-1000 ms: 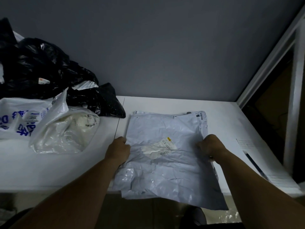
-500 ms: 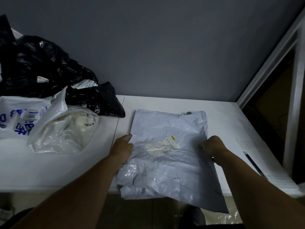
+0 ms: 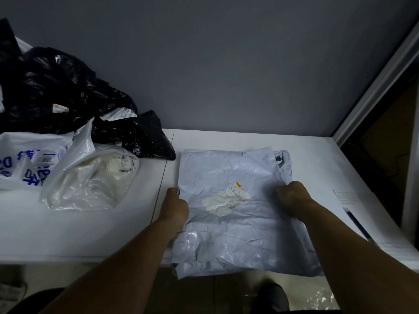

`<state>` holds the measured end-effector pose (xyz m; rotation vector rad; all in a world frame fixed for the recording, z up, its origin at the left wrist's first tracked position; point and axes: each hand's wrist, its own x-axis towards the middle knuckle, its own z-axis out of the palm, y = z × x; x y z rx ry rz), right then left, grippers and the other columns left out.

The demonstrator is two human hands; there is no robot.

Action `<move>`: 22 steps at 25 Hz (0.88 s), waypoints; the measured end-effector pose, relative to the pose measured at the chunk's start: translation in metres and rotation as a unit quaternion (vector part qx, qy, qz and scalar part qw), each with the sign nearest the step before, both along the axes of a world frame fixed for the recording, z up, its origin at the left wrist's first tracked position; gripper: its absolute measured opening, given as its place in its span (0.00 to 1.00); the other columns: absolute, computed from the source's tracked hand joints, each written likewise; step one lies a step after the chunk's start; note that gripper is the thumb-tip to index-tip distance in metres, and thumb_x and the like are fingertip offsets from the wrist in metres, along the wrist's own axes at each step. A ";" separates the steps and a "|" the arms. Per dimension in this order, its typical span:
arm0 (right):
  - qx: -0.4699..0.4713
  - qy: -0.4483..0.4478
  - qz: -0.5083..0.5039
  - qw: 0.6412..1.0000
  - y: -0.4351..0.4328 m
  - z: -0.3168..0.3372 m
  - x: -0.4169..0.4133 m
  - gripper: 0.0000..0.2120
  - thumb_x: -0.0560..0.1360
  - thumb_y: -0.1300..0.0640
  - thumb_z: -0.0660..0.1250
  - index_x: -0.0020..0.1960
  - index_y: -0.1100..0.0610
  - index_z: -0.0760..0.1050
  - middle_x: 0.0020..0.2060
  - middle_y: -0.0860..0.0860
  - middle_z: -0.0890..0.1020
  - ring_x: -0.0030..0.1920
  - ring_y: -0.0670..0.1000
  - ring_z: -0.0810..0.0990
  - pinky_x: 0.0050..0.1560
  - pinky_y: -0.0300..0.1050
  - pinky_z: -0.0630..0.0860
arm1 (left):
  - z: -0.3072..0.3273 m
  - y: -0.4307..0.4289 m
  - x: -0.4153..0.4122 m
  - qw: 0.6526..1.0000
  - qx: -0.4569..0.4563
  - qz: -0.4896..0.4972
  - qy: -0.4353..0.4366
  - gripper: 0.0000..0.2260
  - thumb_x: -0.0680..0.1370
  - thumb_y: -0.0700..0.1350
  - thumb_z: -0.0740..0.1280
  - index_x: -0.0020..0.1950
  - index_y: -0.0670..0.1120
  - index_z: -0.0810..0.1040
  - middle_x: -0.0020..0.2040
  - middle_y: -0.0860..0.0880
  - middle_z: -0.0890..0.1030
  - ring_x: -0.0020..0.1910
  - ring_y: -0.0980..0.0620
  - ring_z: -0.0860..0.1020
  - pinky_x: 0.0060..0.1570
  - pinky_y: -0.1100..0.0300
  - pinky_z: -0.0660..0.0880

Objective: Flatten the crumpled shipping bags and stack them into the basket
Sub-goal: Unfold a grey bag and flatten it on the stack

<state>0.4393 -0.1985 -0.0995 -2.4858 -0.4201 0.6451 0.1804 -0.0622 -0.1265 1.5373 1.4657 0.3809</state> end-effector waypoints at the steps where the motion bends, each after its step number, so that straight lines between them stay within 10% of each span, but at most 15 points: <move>1: -0.002 -0.005 0.000 1.000 0.000 0.001 0.001 0.17 0.79 0.57 0.64 0.62 0.68 0.73 0.57 0.64 0.78 0.59 0.66 0.78 0.60 0.57 0.76 | 0.000 0.000 0.001 1.000 -0.002 -0.004 -0.004 0.19 0.78 0.31 0.56 0.69 0.40 0.68 0.62 0.41 0.76 0.52 0.46 0.75 0.50 0.59 0.71; 7: -0.062 -0.127 0.031 0.989 0.001 0.023 -0.014 0.24 0.77 0.50 0.66 0.68 0.62 0.67 0.63 0.63 0.74 0.64 0.66 0.73 0.63 0.62 0.73 | 0.012 -0.007 0.006 0.994 0.065 -0.005 0.092 0.23 0.76 0.37 0.62 0.71 0.38 0.66 0.67 0.38 0.69 0.65 0.39 0.70 0.62 0.50 0.70; 15: -0.057 -0.294 0.280 0.912 0.111 0.011 -0.069 0.26 0.83 0.45 0.47 0.80 0.50 0.56 0.81 0.56 0.51 0.80 0.62 0.42 0.76 0.70 0.43 | 0.015 0.016 0.094 0.951 0.281 -0.079 0.097 0.28 0.80 0.40 0.59 0.80 0.46 0.56 0.80 0.44 0.54 0.79 0.44 0.49 0.78 0.49 0.47; 22: -0.095 -0.340 0.313 0.881 0.125 -0.071 -0.057 0.29 0.83 0.39 0.42 0.81 0.48 0.52 0.81 0.54 0.52 0.80 0.62 0.43 0.74 0.71 0.37 | -0.058 0.046 0.106 0.898 0.318 -0.154 0.262 0.32 0.79 0.58 0.35 0.80 0.50 0.53 0.81 0.42 0.50 0.80 0.41 0.46 0.77 0.42 0.42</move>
